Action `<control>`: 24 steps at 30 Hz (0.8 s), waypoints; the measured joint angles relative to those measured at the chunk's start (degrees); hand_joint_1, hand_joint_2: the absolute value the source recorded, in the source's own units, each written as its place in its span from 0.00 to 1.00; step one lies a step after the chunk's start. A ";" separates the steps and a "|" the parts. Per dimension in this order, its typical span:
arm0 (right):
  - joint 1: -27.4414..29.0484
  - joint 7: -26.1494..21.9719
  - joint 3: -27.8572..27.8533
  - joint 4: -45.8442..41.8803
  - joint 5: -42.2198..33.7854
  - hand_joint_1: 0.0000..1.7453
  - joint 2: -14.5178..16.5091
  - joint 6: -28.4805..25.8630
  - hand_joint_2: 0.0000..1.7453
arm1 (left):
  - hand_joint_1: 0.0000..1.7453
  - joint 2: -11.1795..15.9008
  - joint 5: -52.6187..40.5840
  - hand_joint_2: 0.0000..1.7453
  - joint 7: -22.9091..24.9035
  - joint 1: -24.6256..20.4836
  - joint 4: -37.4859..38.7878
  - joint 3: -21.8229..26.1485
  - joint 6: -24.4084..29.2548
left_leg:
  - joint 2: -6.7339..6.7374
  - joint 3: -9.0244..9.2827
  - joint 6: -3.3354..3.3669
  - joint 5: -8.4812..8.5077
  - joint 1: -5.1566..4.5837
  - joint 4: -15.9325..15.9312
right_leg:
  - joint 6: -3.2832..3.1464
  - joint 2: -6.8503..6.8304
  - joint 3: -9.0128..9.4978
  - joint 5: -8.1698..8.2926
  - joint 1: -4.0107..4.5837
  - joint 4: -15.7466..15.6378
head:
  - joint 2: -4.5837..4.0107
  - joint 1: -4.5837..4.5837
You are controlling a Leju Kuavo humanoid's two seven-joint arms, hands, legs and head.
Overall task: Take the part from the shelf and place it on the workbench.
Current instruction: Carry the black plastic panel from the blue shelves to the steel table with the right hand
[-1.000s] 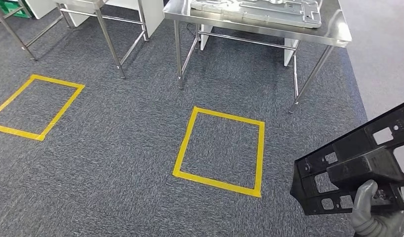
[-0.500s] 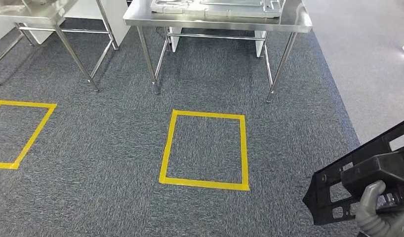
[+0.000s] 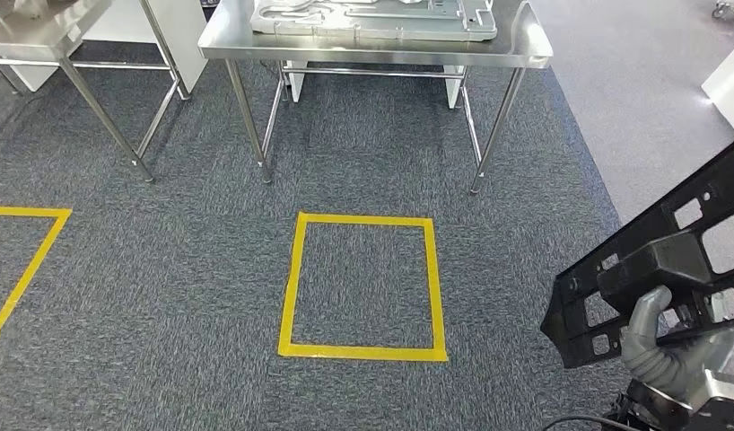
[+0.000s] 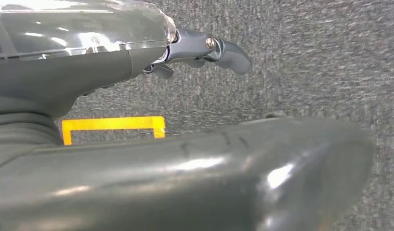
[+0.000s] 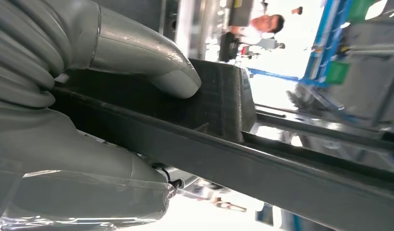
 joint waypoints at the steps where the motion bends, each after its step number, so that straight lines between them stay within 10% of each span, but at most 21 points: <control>1: -0.69 0.18 0.33 0.36 0.08 1.00 -0.48 -0.19 1.00 | 0.00 -0.03 0.08 0.00 0.02 0.00 0.00 0.13 0.00 | -0.03 0.68 0.09 -0.45 0.08 -0.18 | 0.22 -0.11 -2.63 -0.88 -0.11 3.42 | 0.00 0.00; 5: -1.94 0.41 1.15 1.50 0.09 1.00 -1.79 -0.41 1.00 | 0.00 -0.27 0.16 0.00 0.11 0.32 0.00 0.38 0.00 | -0.40 4.11 -0.34 -3.25 0.48 -0.29 | 1.05 -0.31 -9.80 -4.51 -0.76 7.04 | 0.00 0.00; 10: -2.24 0.50 1.57 2.74 0.10 1.00 -2.47 -0.60 1.00 | 0.00 -0.43 0.19 0.00 0.20 0.52 0.00 0.59 0.00 | -0.48 8.43 -2.13 -7.16 0.73 -1.01 | 0.38 -1.34 -9.57 8.73 -0.64 -5.02 | 0.00 0.01; 13: -2.53 0.60 1.76 2.91 0.14 1.00 -2.71 -0.68 1.00 | 0.00 -0.42 0.17 0.00 0.21 0.18 0.01 0.61 0.00 | -0.31 8.94 -3.32 -5.48 0.74 1.05 | -1.27 -0.73 -7.43 7.26 -0.60 -5.97 | -0.01 -0.03; 16: -2.76 0.54 1.90 2.92 0.21 1.00 -2.77 -0.68 1.00 | 0.00 -0.44 0.17 0.00 0.23 -0.10 0.02 0.63 -0.02 | -0.32 2.46 -3.60 -5.13 0.87 11.94 | -2.47 -0.60 -3.88 5.02 -0.44 -6.79 | -0.01 -0.07; 20: -3.04 0.88 2.21 3.08 0.56 1.00 -2.80 -0.91 1.00 | 0.00 -0.44 0.17 0.00 0.35 0.31 0.02 0.66 -0.06 | -0.33 -5.87 -3.01 -13.39 0.35 15.84 | -3.01 0.00 0.58 1.42 0.18 -6.91 | 0.00 -0.09; 22: -3.83 1.73 2.48 3.51 0.91 1.00 -3.07 -1.24 1.00 | 0.00 -0.43 0.18 0.00 0.54 0.57 0.02 0.68 -0.14 | -0.34 -7.32 -1.83 -10.12 -0.20 11.11 | -3.13 0.18 3.17 -0.57 0.65 -6.96 | 0.00 -0.10; 24: -5.45 2.53 2.78 4.53 1.18 1.00 -3.69 -1.16 1.00 | 0.00 -0.33 0.33 0.00 0.82 0.92 0.02 0.84 -0.20 | -0.61 -7.79 -0.40 -1.61 -1.11 6.68 | -2.91 0.53 5.22 -2.43 1.03 -6.87 | 0.00 -0.10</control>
